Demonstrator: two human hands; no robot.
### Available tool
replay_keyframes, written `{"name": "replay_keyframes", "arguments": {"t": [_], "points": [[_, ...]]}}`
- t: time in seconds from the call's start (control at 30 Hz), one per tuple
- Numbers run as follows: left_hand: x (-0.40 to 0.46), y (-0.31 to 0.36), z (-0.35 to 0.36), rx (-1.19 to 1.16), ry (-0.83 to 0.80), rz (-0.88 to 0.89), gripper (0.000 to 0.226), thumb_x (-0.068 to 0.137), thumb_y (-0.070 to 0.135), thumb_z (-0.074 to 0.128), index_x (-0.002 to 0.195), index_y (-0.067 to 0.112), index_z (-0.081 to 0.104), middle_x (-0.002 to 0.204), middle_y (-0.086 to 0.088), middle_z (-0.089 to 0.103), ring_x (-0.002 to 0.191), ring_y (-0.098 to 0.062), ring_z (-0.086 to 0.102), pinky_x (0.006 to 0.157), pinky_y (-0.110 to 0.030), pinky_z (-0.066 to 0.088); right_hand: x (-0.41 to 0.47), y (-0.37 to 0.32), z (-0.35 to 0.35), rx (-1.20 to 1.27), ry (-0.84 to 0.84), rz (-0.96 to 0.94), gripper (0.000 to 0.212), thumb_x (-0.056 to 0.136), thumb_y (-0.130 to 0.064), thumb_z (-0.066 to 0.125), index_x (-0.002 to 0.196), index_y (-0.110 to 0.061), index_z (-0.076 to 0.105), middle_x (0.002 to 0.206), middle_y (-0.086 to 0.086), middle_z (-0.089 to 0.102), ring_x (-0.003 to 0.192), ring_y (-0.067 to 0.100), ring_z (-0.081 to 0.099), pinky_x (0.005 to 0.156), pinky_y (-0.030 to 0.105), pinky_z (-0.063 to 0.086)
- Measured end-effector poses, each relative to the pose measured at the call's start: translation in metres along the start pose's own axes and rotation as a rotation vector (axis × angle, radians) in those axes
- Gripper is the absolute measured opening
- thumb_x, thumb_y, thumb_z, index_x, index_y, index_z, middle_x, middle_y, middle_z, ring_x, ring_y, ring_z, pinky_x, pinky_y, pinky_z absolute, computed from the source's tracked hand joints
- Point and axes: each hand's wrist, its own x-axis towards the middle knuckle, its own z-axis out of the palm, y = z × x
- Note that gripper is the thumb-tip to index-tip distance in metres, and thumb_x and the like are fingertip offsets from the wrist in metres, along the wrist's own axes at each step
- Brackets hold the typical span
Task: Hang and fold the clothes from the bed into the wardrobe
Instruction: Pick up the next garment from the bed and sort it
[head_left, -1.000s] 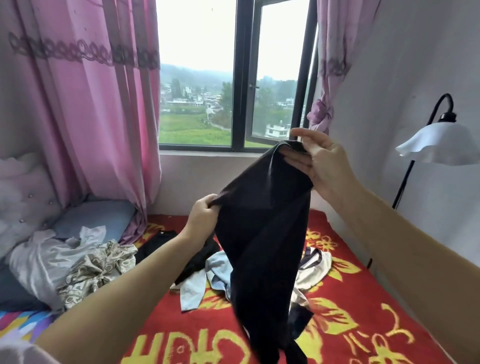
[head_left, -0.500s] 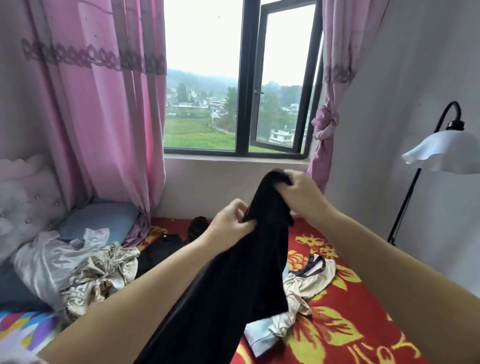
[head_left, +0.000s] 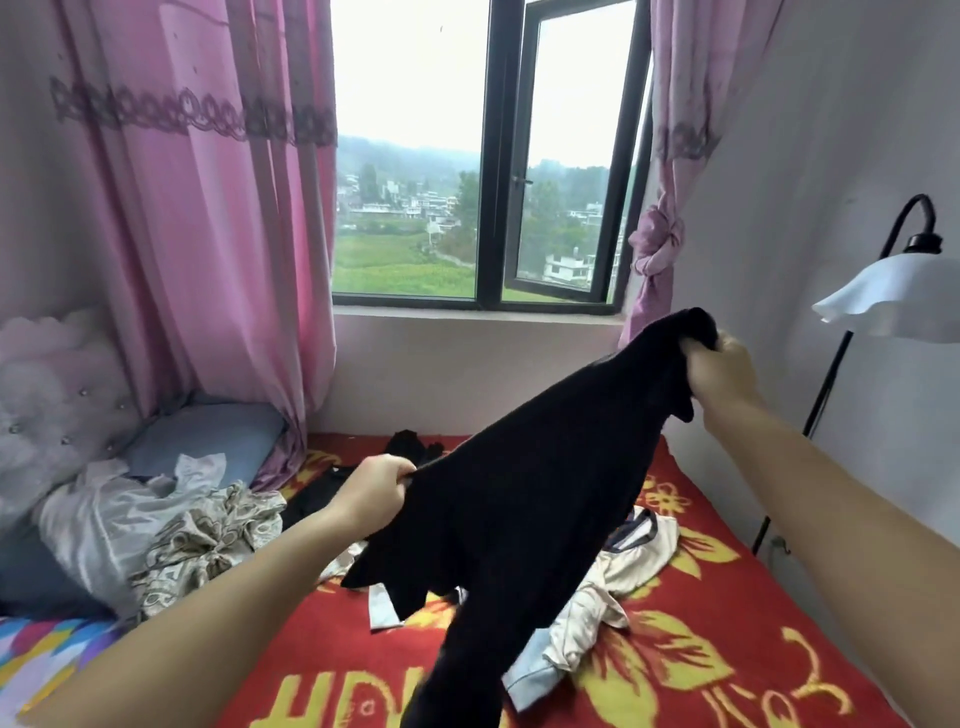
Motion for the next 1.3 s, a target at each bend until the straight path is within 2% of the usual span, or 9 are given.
{"name": "replay_keyframes", "arguments": {"t": [0.13,0.33,0.5,0.57,0.73,0.9,1.0,1.17,1.3], "points": [[0.018,0.029,-0.043,-0.240,0.273,0.038,0.029,0.089,-0.003,0.045,0.081,0.018,0.062,0.079,0.004,0.063,0.079,-0.015,0.058,0.074,-0.021,0.037,0.004,0.026,0.000,-0.357,-0.118,-0.041,0.020,0.087,-0.002,0.049,0.093,-0.007,0.067,0.098,0.020,0.068,0.096,0.038,0.062,0.079,0.038,0.047],[0.032,0.135,-0.066,-0.366,0.127,0.399,0.032,0.088,-0.005,0.039,0.084,0.018,0.062,0.086,0.005,0.063,0.087,-0.012,0.056,0.083,-0.020,0.041,-0.058,0.004,0.057,-0.330,-1.036,-0.091,0.083,0.082,-0.016,0.073,0.149,-0.027,0.026,0.137,-0.014,0.039,0.127,0.007,0.041,0.105,0.024,0.035],[0.023,0.162,-0.068,-0.694,0.066,0.347,0.027,0.094,0.008,0.054,0.119,0.017,0.058,0.086,0.005,0.062,0.080,-0.001,0.058,0.077,-0.013,0.044,-0.072,-0.010,0.092,0.013,-0.669,-0.144,0.018,0.088,-0.008,0.063,0.103,0.000,0.067,0.107,0.020,0.069,0.097,0.027,0.067,0.092,0.046,0.052],[0.015,0.131,-0.062,-0.858,-0.108,0.230,0.056,0.092,0.025,0.062,0.141,0.027,0.035,0.105,0.004,0.062,0.094,0.000,0.060,0.087,-0.014,0.046,-0.065,-0.016,0.084,0.195,-0.572,-0.044,0.013,0.090,-0.005,0.060,0.100,-0.002,0.067,0.108,0.019,0.069,0.096,0.028,0.067,0.090,0.041,0.052],[-0.024,0.053,0.000,-0.564,-0.564,0.120,0.111,0.069,0.040,0.079,0.149,0.045,0.003,0.140,0.019,0.045,0.122,0.004,0.050,0.107,-0.023,0.039,-0.051,-0.027,0.069,0.442,-0.353,0.138,0.008,0.089,-0.012,0.061,0.093,-0.013,0.068,0.089,0.005,0.073,0.086,0.021,0.069,0.079,0.031,0.055],[-0.025,0.045,0.030,-0.545,-0.099,0.130,0.025,0.095,0.013,0.055,0.119,0.014,0.062,0.106,0.003,0.068,0.096,-0.004,0.061,0.091,-0.028,0.049,-0.048,-0.021,0.069,0.526,-0.351,0.285,0.019,0.089,-0.016,0.064,0.106,-0.008,0.068,0.095,0.007,0.073,0.087,0.024,0.069,0.071,0.032,0.055],[-0.015,0.047,0.014,-0.532,0.042,0.104,0.016,0.098,0.009,0.049,0.094,0.005,0.063,0.085,-0.002,0.065,0.079,-0.005,0.057,0.075,-0.026,0.045,-0.047,-0.006,0.065,0.456,-0.360,0.307,0.015,0.090,-0.017,0.062,0.103,-0.011,0.067,0.098,0.008,0.072,0.091,0.025,0.068,0.081,0.037,0.055],[0.000,0.067,-0.027,-0.724,0.149,0.053,0.021,0.099,0.009,0.049,0.083,0.011,0.063,0.073,0.004,0.060,0.067,-0.004,0.052,0.069,-0.027,0.042,-0.036,0.027,0.050,-0.079,-0.293,0.132,0.060,0.088,-0.021,0.063,0.142,-0.010,0.038,0.132,0.016,0.053,0.123,0.033,0.051,0.103,0.042,0.042],[0.009,0.106,-0.059,-0.672,-0.168,0.109,0.022,0.096,0.023,0.055,0.080,0.013,0.067,0.070,0.001,0.061,0.068,-0.012,0.055,0.065,-0.027,0.044,-0.066,0.002,0.055,-0.258,-0.746,-0.302,0.117,0.083,-0.034,0.072,0.148,-0.027,-0.025,0.157,-0.004,0.015,0.145,0.012,0.013,0.117,0.027,0.014]]}}
